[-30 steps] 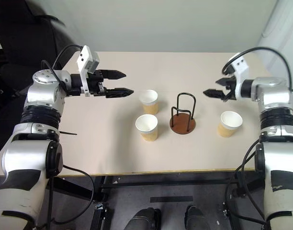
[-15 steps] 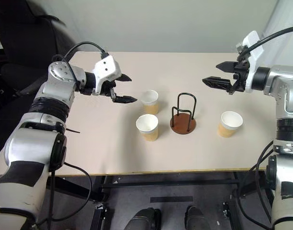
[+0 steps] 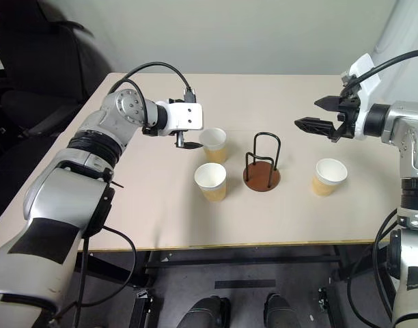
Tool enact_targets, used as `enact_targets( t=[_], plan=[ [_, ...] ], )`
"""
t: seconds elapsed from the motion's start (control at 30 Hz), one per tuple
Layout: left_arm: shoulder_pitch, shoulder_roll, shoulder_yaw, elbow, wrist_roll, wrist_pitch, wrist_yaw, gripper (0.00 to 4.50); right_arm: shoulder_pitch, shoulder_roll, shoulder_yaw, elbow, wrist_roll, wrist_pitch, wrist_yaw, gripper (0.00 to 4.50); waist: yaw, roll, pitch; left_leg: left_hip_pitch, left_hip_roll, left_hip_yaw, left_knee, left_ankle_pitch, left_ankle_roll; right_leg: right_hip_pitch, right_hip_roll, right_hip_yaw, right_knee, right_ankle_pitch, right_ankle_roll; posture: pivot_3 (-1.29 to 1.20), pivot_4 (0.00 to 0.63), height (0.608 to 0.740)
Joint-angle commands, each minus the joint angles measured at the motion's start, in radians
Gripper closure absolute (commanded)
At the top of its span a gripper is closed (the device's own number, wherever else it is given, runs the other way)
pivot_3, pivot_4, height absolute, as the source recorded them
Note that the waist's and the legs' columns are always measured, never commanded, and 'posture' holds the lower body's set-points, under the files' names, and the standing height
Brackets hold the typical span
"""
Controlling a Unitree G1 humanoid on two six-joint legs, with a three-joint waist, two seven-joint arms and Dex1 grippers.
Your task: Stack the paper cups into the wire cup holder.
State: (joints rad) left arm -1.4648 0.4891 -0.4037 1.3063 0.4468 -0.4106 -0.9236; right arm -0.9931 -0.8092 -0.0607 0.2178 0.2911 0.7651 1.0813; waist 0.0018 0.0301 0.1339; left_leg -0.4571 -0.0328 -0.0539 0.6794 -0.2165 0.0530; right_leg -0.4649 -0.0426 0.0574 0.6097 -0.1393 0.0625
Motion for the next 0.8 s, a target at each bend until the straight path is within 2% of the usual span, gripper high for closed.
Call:
enact_targets(
  t=[0.03,0.43,0.5,0.6,0.8],
  plan=[
    [-0.023,-0.005,0.005,0.001,0.011,-0.018,0.013,0.0,-0.009,-0.029,-0.018,-0.042,0.019,-0.001,-0.005,0.22,0.0,0.0,0.0,0.0,0.0,0.0,0.0,0.0,0.0,0.0,0.0,0.0,0.0,0.0,0.0,0.0,0.15,0.74],
    [0.025,-0.043,-0.013,0.026,0.051,0.006,0.024,0.0,0.009,-0.027,-0.018,-0.078,0.041,0.006,-0.006,0.22,0.004,0.0,0.0,0.0,-0.001,0.001,0.002,0.0,0.001,0.0,0.0,0.0,0.001,0.0,0.001,0.0,0.15,0.74],
    [0.036,-0.045,-0.017,0.031,0.061,0.016,0.027,0.37,0.014,-0.028,-0.018,-0.095,0.051,0.012,-0.005,0.17,0.004,0.0,0.0,0.0,0.0,0.0,0.003,0.0,0.001,0.001,-0.001,0.001,0.001,0.0,0.002,0.0,0.15,0.74],
    [0.056,-0.048,-0.03,0.038,0.08,0.03,0.046,1.23,0.02,-0.03,-0.02,-0.12,0.062,0.023,-0.01,0.17,0.004,0.0,0.0,0.0,0.0,0.001,0.003,0.0,0.001,0.001,-0.001,0.001,0.001,0.001,0.002,0.0,0.15,0.74],
    [0.069,-0.059,-0.035,0.043,0.094,0.042,0.07,3.56,0.031,-0.04,-0.016,-0.162,0.075,0.037,-0.013,0.17,0.008,0.0,0.0,0.0,-0.001,0.001,0.004,0.0,0.001,0.001,-0.001,0.0,0.001,0.0,0.001,0.0,0.15,0.74]
  ],
)
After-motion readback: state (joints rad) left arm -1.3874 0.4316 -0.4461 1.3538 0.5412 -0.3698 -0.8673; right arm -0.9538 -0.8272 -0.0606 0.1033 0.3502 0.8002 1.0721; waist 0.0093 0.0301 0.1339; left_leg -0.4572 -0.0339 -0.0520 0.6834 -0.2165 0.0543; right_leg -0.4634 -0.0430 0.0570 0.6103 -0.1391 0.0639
